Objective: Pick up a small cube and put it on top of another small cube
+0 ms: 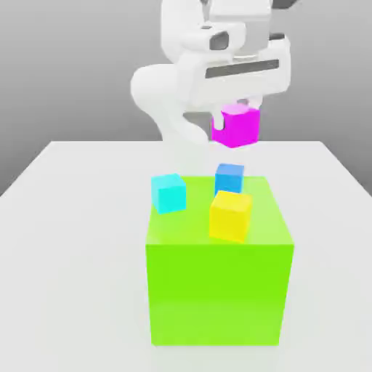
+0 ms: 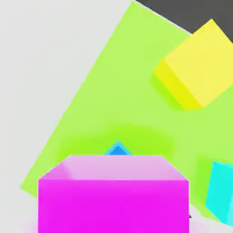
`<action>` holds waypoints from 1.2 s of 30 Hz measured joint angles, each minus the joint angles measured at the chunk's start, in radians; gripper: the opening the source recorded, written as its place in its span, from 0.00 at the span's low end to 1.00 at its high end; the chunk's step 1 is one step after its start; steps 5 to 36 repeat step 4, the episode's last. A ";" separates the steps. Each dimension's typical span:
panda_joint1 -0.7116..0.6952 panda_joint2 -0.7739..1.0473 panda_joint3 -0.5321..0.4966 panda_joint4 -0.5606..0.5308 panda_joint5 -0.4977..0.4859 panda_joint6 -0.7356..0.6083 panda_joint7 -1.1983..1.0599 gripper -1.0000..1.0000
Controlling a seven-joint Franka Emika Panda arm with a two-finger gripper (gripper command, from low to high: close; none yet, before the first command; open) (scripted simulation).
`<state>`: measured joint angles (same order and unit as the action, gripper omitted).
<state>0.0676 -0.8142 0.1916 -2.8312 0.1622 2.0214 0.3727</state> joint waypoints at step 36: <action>0.000 0.005 0.004 -0.017 0.003 0.022 -0.001 1.00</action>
